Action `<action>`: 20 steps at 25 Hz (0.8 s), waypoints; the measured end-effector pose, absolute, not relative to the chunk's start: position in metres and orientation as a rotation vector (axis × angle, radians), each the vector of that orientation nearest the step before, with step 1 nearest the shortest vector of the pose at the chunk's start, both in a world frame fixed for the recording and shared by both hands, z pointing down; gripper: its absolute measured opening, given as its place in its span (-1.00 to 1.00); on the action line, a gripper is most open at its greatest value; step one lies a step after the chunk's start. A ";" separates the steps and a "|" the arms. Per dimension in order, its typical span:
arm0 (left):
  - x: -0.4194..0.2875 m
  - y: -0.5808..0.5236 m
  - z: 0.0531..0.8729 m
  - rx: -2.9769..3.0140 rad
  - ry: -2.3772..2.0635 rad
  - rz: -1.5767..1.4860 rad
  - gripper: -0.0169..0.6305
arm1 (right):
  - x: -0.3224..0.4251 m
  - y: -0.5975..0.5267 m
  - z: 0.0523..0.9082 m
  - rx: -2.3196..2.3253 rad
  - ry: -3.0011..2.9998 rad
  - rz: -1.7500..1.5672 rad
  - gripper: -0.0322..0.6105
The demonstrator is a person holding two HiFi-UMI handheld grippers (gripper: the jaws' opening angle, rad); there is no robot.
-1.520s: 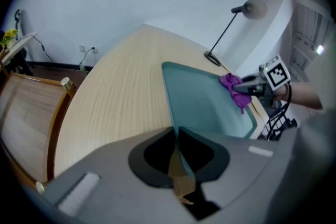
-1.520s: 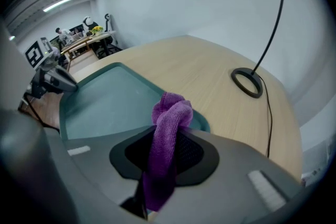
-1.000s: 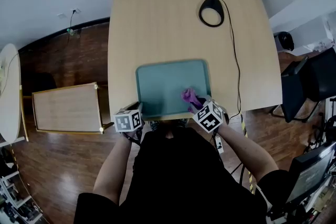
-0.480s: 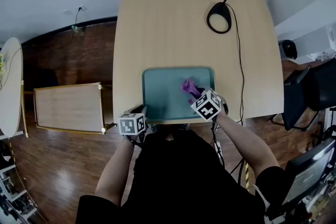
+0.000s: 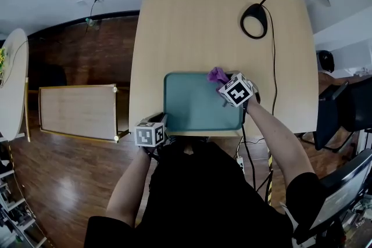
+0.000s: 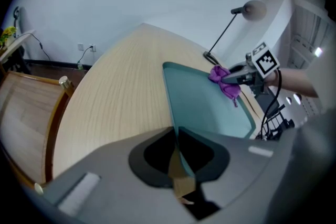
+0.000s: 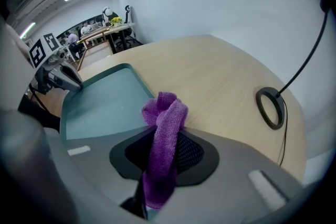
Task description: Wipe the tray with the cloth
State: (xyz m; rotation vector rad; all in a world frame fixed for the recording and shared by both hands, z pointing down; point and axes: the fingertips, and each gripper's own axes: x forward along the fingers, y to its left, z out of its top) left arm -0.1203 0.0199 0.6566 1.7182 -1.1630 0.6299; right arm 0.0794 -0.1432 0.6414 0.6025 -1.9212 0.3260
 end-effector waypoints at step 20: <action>-0.124 0.017 0.662 1.716 -1.171 0.638 -0.79 | 0.037 0.032 0.643 0.343 -2.008 0.201 -0.63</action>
